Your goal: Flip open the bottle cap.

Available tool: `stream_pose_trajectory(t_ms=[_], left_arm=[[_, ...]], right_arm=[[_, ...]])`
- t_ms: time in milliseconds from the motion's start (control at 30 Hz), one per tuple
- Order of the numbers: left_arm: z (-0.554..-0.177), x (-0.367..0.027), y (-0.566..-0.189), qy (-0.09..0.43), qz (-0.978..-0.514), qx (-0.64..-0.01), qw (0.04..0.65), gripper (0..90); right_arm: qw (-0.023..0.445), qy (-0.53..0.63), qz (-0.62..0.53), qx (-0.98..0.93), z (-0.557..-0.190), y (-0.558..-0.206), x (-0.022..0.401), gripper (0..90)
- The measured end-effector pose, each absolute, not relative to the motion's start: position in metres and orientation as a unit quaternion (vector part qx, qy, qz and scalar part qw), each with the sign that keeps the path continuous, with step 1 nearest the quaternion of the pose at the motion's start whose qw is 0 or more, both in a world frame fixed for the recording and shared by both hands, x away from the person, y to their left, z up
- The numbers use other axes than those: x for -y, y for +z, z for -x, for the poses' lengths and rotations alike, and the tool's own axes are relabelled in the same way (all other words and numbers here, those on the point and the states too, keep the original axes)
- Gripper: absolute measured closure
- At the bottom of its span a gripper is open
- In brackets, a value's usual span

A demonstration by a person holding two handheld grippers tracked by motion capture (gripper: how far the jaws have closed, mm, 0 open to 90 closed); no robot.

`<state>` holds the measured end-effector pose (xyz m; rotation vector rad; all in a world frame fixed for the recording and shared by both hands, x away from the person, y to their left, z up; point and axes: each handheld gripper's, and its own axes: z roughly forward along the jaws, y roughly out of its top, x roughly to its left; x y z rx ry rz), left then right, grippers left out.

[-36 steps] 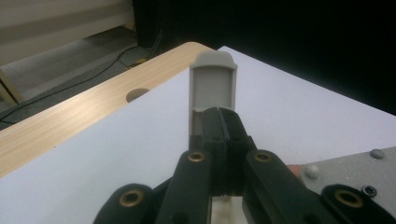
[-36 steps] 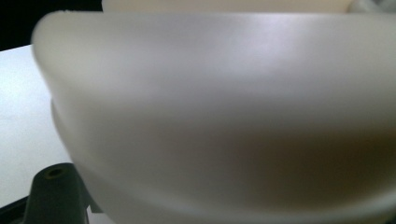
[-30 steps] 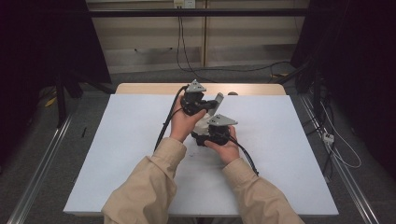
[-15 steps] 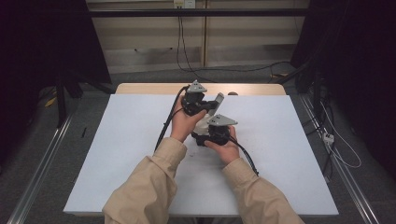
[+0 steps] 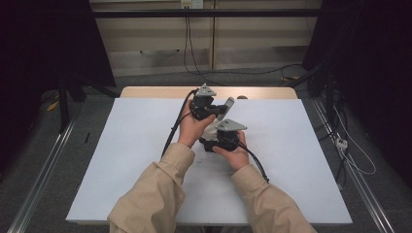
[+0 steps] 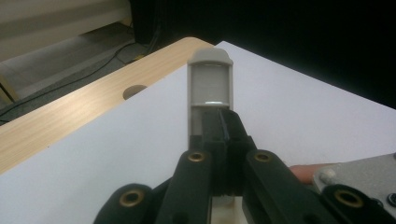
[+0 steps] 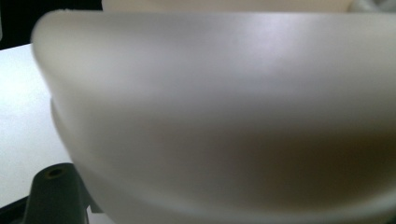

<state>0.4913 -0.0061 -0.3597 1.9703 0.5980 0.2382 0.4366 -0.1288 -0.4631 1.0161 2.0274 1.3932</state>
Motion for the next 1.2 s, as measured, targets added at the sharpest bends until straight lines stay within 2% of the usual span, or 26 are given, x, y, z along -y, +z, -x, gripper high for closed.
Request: stream_pose_trajectory(t_ms=[1200], left_arm=[[-0.4951, 0.0085, -0.3635, 0.088, -0.822, -0.247, 0.506, 90.0]], right_arm=[[0.238, 0.508, -0.371, -0.740, -0.4366, -0.4631, 0.1287, 19.1]])
